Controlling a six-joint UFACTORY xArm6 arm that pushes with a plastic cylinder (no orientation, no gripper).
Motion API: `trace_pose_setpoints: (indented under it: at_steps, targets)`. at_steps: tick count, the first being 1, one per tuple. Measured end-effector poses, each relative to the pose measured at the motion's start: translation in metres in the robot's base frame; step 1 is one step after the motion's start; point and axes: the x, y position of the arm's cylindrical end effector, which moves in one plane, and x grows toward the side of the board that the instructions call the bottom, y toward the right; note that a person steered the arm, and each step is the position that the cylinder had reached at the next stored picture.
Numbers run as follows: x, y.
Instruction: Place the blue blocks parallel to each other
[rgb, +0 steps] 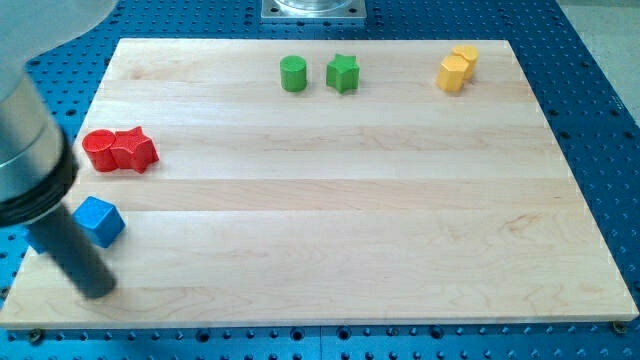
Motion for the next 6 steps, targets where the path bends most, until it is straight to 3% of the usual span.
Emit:
trace_pose_setpoints:
  at_steps: [1, 2, 5, 6]
  targets:
    - [0.006, -0.066]
    - [0.005, -0.074]
    - [-0.037, -0.073]
    - [-0.052, -0.049]
